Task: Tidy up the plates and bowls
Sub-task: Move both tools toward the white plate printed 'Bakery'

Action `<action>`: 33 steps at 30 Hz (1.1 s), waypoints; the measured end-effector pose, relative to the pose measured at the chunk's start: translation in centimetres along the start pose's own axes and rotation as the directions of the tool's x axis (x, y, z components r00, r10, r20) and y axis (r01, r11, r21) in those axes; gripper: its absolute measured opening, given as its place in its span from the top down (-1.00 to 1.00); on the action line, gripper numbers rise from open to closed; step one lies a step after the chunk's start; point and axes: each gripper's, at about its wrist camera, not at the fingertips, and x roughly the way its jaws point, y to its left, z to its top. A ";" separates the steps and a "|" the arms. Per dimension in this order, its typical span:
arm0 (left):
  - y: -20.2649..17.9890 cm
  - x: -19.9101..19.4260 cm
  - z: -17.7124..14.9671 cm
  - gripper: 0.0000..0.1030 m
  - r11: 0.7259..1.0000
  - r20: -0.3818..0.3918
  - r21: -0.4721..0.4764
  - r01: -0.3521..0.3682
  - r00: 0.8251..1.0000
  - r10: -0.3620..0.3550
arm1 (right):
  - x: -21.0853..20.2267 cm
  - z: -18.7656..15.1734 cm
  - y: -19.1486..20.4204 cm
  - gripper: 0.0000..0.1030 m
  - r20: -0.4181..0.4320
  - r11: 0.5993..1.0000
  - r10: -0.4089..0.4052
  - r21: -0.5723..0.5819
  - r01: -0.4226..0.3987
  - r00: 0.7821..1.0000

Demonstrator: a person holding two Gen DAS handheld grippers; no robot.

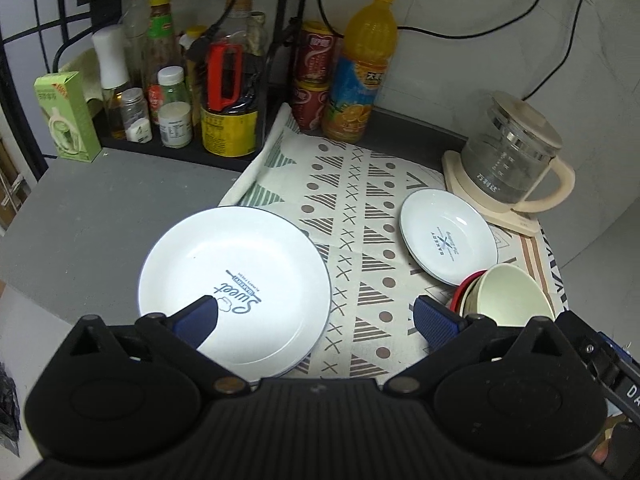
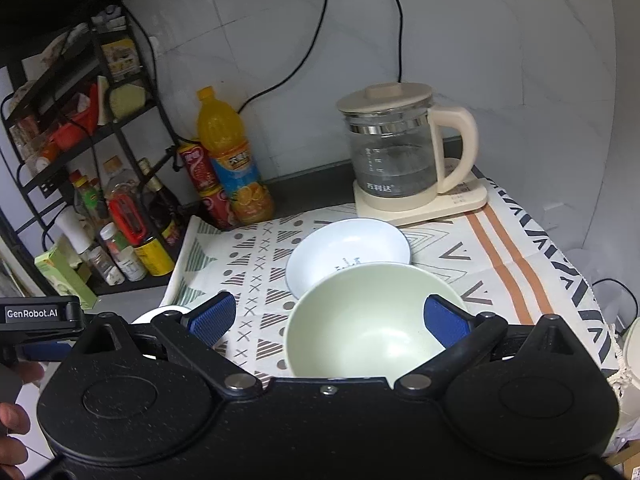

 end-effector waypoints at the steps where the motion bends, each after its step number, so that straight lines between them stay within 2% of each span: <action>1: -0.2 0.3 0.2 -0.99 1.000 -0.007 -0.001 0.003 1.000 -0.003 | 0.3 0.2 -0.2 -0.96 -0.003 1.000 -0.002 0.011 0.002 1.000; 14: -3.3 5.9 3.7 -0.99 0.996 -0.072 0.046 0.073 0.995 -0.069 | 4.4 2.2 -2.4 -0.96 -0.055 0.996 -0.057 0.070 0.061 0.997; 18: -4.4 7.5 4.7 -0.99 0.993 -0.098 0.055 0.107 0.990 -0.101 | 5.6 2.9 -2.5 -0.96 -0.056 0.997 -0.060 0.050 0.063 0.997; 25: -5.9 10.6 6.5 -0.97 0.989 -0.129 0.072 0.132 0.984 -0.122 | 8.2 4.3 -3.9 -0.94 -0.080 0.992 -0.089 0.088 0.096 0.993; 33: -7.2 13.8 8.3 -0.94 0.981 -0.162 0.085 0.174 0.974 -0.158 | 11.4 5.4 -5.0 -0.79 -0.141 0.986 -0.097 0.119 0.114 0.985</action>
